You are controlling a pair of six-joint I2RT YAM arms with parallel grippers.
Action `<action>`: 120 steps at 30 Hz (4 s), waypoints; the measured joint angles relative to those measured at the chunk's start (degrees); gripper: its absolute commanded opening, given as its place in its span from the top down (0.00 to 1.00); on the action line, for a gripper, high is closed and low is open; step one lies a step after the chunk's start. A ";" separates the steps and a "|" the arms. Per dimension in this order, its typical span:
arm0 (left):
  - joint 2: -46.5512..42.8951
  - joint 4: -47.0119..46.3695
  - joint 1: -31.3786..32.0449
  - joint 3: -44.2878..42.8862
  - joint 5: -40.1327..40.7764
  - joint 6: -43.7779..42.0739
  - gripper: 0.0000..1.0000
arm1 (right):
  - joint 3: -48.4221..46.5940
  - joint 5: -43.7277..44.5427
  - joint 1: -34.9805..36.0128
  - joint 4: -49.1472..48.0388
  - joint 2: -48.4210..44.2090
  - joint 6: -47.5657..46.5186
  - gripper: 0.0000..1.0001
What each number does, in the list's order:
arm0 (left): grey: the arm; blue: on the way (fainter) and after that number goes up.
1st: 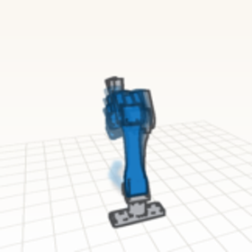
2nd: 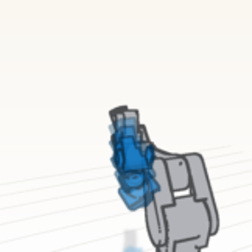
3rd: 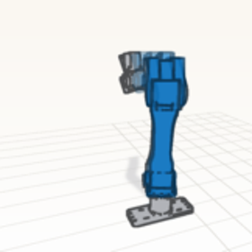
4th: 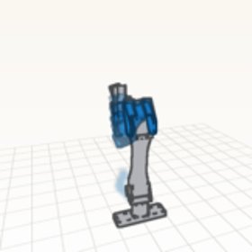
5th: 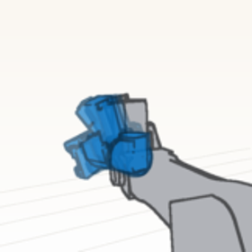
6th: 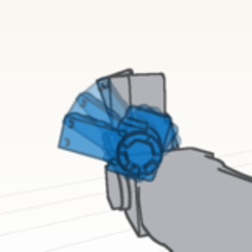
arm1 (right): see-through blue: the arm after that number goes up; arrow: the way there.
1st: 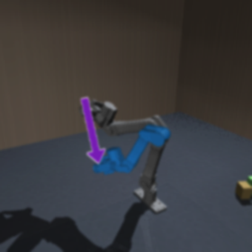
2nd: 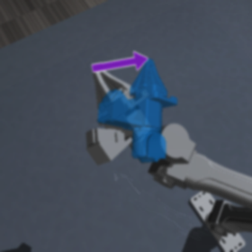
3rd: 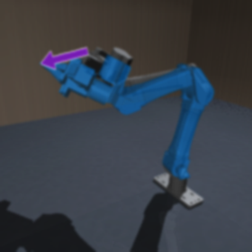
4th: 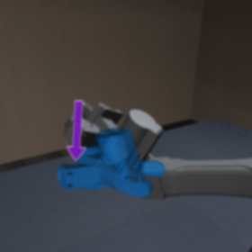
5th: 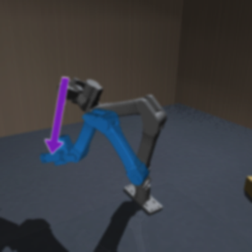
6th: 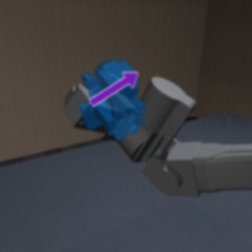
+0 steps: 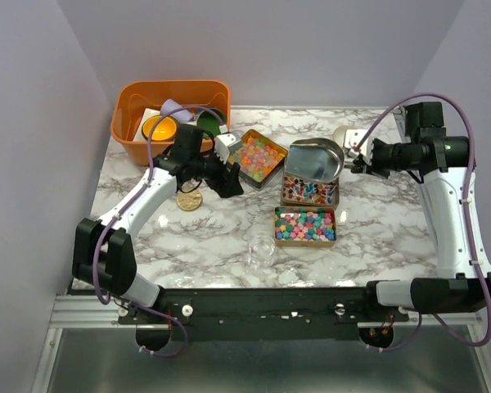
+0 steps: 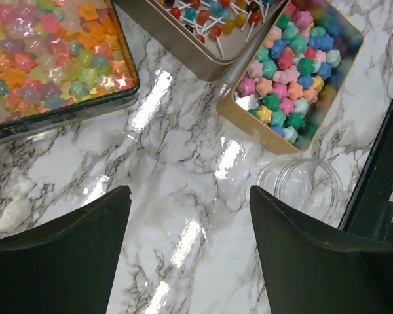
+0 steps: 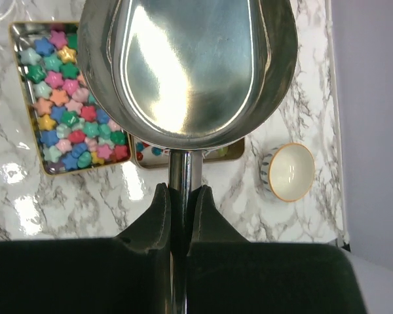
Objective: Pack the candies
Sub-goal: Scoop the fake candies from the storage box.
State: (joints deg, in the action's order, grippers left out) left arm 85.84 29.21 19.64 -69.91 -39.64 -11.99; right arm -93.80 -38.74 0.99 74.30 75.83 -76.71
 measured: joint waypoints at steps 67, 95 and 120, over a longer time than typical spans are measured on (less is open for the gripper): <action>9.57 -18.88 7.13 3.32 14.10 17.86 0.28 | -15.30 52.78 14.19 2.34 33.35 -10.27 0.99; 18.80 -29.29 13.73 9.33 8.57 16.37 0.98 | -6.56 52.92 17.14 1.22 37.22 -6.03 0.99; 32.04 -34.93 14.99 -1.99 9.66 21.22 1.00 | 0.55 48.72 21.18 -7.91 39.43 2.99 0.99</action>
State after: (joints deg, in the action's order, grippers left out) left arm 117.89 -5.72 34.63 -71.90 -29.98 9.23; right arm -93.25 9.98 22.17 66.39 115.26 -73.71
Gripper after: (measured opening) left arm 0.005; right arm 0.118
